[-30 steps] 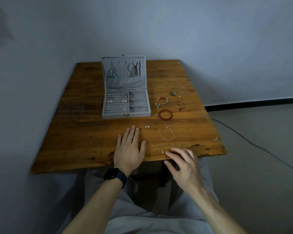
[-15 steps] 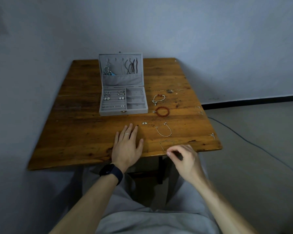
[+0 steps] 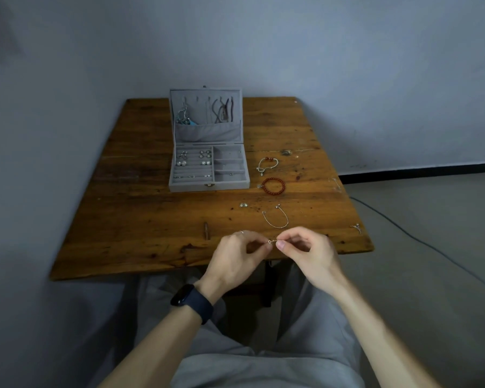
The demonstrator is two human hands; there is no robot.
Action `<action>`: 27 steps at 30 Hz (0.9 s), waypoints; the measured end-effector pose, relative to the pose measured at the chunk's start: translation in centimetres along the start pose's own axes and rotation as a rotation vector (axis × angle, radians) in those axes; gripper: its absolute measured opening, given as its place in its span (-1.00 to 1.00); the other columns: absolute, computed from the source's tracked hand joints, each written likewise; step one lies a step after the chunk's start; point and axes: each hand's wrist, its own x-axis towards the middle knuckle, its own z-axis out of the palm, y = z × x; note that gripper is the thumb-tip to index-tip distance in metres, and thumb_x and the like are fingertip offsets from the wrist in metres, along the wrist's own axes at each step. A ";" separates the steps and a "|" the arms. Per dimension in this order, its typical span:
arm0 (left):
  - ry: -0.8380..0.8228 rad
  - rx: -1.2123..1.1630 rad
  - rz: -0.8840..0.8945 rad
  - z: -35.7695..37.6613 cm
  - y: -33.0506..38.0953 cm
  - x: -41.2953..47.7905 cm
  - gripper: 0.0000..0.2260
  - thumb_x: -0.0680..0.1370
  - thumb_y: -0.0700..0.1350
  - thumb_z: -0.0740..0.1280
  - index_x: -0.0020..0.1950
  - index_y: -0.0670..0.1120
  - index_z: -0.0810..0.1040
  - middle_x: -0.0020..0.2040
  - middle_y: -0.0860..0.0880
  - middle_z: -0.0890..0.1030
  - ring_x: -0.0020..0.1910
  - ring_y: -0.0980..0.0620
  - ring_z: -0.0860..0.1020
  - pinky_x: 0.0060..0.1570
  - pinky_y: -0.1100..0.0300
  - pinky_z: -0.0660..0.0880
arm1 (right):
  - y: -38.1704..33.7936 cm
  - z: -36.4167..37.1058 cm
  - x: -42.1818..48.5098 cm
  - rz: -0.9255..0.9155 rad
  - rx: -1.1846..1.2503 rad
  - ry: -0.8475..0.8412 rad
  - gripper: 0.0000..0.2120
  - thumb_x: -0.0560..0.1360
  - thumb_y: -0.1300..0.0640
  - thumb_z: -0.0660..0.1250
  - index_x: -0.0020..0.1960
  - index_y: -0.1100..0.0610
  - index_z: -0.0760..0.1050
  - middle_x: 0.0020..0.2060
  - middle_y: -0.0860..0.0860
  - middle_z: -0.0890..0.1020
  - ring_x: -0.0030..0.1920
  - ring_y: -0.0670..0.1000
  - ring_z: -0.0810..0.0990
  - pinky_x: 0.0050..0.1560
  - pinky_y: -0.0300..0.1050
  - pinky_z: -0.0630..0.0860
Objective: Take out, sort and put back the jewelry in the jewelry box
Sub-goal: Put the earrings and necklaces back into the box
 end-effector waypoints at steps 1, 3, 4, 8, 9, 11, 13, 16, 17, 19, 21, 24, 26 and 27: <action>-0.002 -0.071 -0.035 -0.5 0.1 0.0 -0.85 0.59 0.09 0.37 0.06 0.10 0.68 -0.03 0.20 0.67 -0.01 0.27 0.59 0.06 0.19 0.57 | 0.1 -0.1 0.1 0.007 -0.010 -0.004 -0.92 0.51 0.07 0.47 -0.04 -0.11 0.66 -0.12 -0.24 0.70 -0.02 -0.18 0.65 0.06 -0.14 0.58; -0.031 -0.199 -0.102 -1.5 0.2 -0.1 -0.90 0.58 0.07 0.39 0.00 0.10 0.67 -0.06 0.18 0.68 -0.03 0.26 0.60 0.06 0.22 0.53 | 0.2 0.0 0.1 0.024 -0.025 -0.051 -0.91 0.51 0.03 0.46 -0.02 -0.15 0.66 -0.10 -0.26 0.69 -0.01 -0.20 0.64 0.08 -0.13 0.59; -0.050 -0.254 -0.125 -1.9 0.2 0.0 -0.91 0.59 0.05 0.39 -0.02 0.08 0.67 -0.06 0.16 0.68 -0.02 0.24 0.60 0.08 0.19 0.52 | 0.2 0.2 0.2 0.034 -0.031 -0.084 -0.90 0.52 0.02 0.45 0.00 -0.17 0.65 -0.09 -0.26 0.69 0.00 -0.21 0.64 0.10 -0.11 0.59; -0.071 -0.382 -0.143 -2.9 0.5 0.4 -0.88 0.61 -0.02 0.37 -0.02 -0.03 0.66 -0.07 0.07 0.71 -0.01 0.12 0.65 0.12 0.10 0.54 | -0.1 0.9 0.6 0.063 -0.052 -0.206 -0.93 0.55 -0.06 0.40 0.01 -0.18 0.64 -0.10 -0.17 0.70 -0.06 -0.13 0.66 0.08 0.07 0.61; -0.058 -0.389 -0.149 -3.1 0.5 0.6 -0.88 0.62 -0.03 0.36 -0.01 -0.04 0.65 -0.09 0.05 0.71 -0.04 0.12 0.66 0.11 0.10 0.55 | -0.2 1.1 0.8 0.061 -0.047 -0.222 -0.93 0.56 -0.07 0.38 0.00 -0.16 0.64 -0.13 -0.13 0.70 -0.09 -0.10 0.66 0.07 0.11 0.60; -0.013 -0.382 -0.166 -3.6 0.3 1.1 -0.89 0.62 -0.03 0.35 0.01 -0.05 0.62 -0.13 0.02 0.71 -0.09 0.11 0.65 0.06 0.14 0.55 | -0.5 1.1 1.2 0.063 -0.041 -0.231 -0.92 0.57 -0.07 0.36 0.00 -0.13 0.63 -0.15 -0.10 0.69 -0.10 -0.09 0.66 0.08 0.12 0.60; 0.043 -0.371 -0.179 -4.2 -0.2 1.5 -0.89 0.63 -0.05 0.34 0.01 -0.05 0.61 -0.15 0.01 0.69 -0.12 0.10 0.65 0.00 0.20 0.54 | -0.7 1.0 1.6 0.075 -0.043 -0.231 -0.92 0.58 -0.06 0.35 0.01 -0.12 0.62 -0.15 -0.12 0.69 -0.09 -0.10 0.65 0.09 0.10 0.61; 0.074 -0.324 -0.185 -5.1 -1.2 2.3 -0.91 0.62 -0.04 0.34 0.02 -0.02 0.61 -0.14 0.02 0.69 -0.14 0.11 0.64 -0.05 0.21 0.56 | -1.2 0.8 2.6 0.091 -0.050 -0.207 -0.92 0.59 -0.04 0.35 0.01 -0.10 0.62 -0.20 -0.14 0.68 -0.12 -0.13 0.64 0.09 0.04 0.60; 0.078 -0.291 -0.182 -5.3 -1.5 2.5 -0.92 0.62 -0.04 0.34 0.02 0.00 0.61 -0.14 0.03 0.69 -0.15 0.12 0.64 -0.07 0.22 0.56 | -1.5 0.8 3.0 0.088 -0.056 -0.191 -0.92 0.59 -0.04 0.35 0.00 -0.09 0.62 -0.22 -0.14 0.68 -0.13 -0.15 0.64 0.08 0.01 0.60; 0.101 -0.230 -0.183 -5.5 -1.9 3.0 -0.94 0.62 -0.03 0.34 0.02 0.03 0.60 -0.15 0.05 0.68 -0.17 0.16 0.63 -0.14 0.29 0.54 | -2.2 0.8 3.9 0.080 -0.058 -0.152 -0.92 0.58 -0.03 0.35 0.00 -0.09 0.62 -0.24 -0.12 0.68 -0.15 -0.15 0.63 0.05 -0.05 0.59; 0.142 -0.194 -0.186 -5.7 -2.0 3.5 -0.95 0.62 -0.03 0.35 0.03 0.04 0.60 -0.14 0.08 0.67 -0.17 0.22 0.62 -0.20 0.36 0.52 | -3.1 0.9 5.2 0.071 -0.056 -0.123 -0.91 0.58 -0.03 0.36 0.01 -0.07 0.63 -0.25 -0.10 0.69 -0.16 -0.14 0.64 0.02 -0.08 0.59; 0.198 -0.153 -0.183 -6.1 -2.4 4.5 -0.94 0.62 -0.01 0.34 0.05 0.06 0.60 -0.10 0.12 0.66 -0.09 0.24 0.61 -0.10 0.35 0.53 | -4.5 1.0 7.4 0.047 -0.083 -0.117 -0.90 0.58 -0.02 0.37 0.02 -0.06 0.64 -0.24 -0.12 0.69 -0.17 -0.16 0.65 -0.05 -0.19 0.56; 0.225 -0.122 -0.171 -6.8 -2.8 5.1 -0.88 0.62 0.01 0.33 0.14 0.07 0.58 -0.01 0.18 0.63 0.01 0.27 0.56 -0.01 0.36 0.49 | -5.8 1.0 9.0 0.032 -0.116 -0.125 -0.88 0.58 0.00 0.36 0.05 -0.03 0.65 -0.23 -0.13 0.69 -0.16 -0.17 0.64 -0.08 -0.25 0.52; 0.242 -0.107 -0.168 -7.2 -3.0 5.4 -0.82 0.62 0.01 0.33 0.22 0.07 0.55 0.06 0.19 0.60 0.07 0.28 0.54 0.06 0.34 0.48 | -6.4 1.0 9.8 0.025 -0.128 -0.131 -0.87 0.58 0.00 0.37 0.06 -0.01 0.66 -0.22 -0.13 0.69 -0.16 -0.17 0.65 -0.07 -0.26 0.52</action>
